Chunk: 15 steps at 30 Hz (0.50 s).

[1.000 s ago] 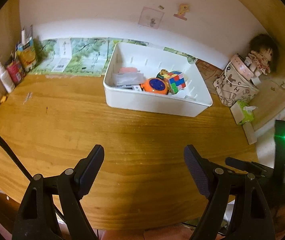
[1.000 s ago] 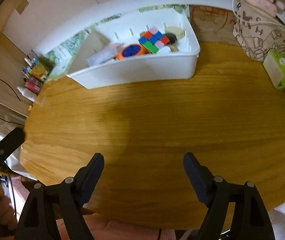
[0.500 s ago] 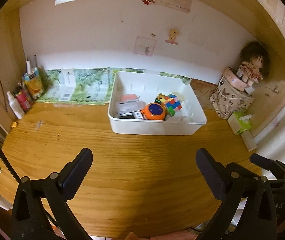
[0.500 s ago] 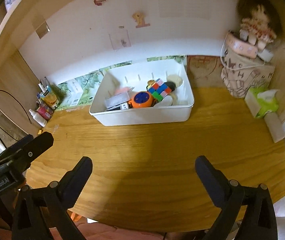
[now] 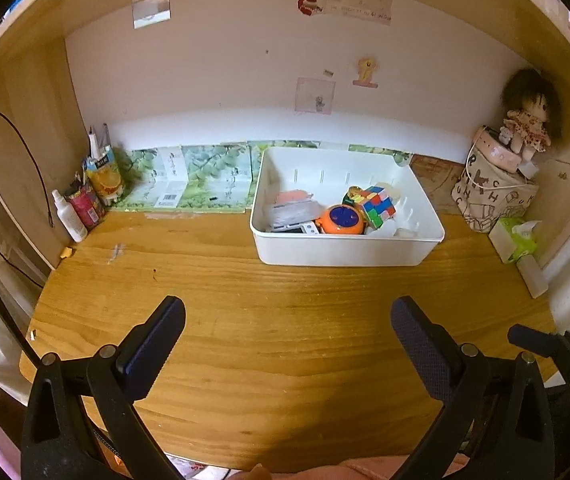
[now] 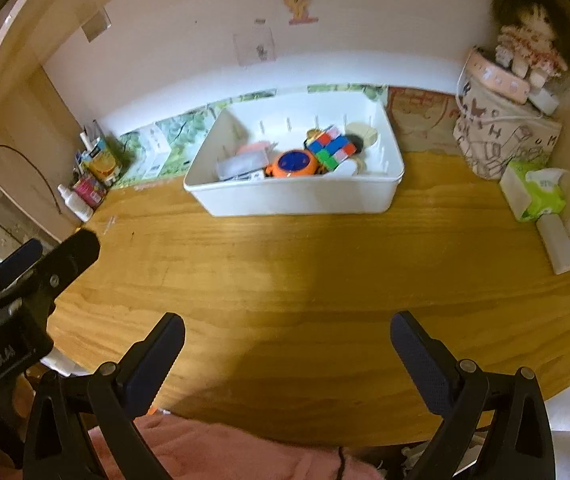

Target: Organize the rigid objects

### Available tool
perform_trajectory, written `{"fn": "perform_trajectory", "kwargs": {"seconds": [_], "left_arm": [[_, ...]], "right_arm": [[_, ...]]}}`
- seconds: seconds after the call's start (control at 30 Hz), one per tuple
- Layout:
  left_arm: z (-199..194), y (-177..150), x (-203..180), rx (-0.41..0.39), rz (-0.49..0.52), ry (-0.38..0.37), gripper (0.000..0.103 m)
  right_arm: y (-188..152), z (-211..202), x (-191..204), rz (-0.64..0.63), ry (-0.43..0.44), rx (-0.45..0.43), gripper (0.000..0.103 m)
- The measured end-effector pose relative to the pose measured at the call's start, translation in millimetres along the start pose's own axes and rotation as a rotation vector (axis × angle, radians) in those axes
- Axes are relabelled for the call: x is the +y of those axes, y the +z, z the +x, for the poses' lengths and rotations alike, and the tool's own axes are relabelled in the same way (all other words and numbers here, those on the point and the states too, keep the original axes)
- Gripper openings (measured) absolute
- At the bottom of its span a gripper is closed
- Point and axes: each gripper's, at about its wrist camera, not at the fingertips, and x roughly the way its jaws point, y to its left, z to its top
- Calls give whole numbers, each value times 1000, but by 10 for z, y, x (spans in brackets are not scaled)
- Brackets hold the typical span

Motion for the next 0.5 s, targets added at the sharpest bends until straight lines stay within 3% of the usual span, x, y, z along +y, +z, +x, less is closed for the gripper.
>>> {"fn": "perform_trajectory", "kwargs": {"seconds": [0.13,0.5], "left_arm": [[103,34,27,37,-17,-8,102],[173,199,-15,-1,20,-4,102]], "right_arm": [[11,5,-62,23,-3,-9,103],[176,111,-161,71,-30,-15,103]]}}
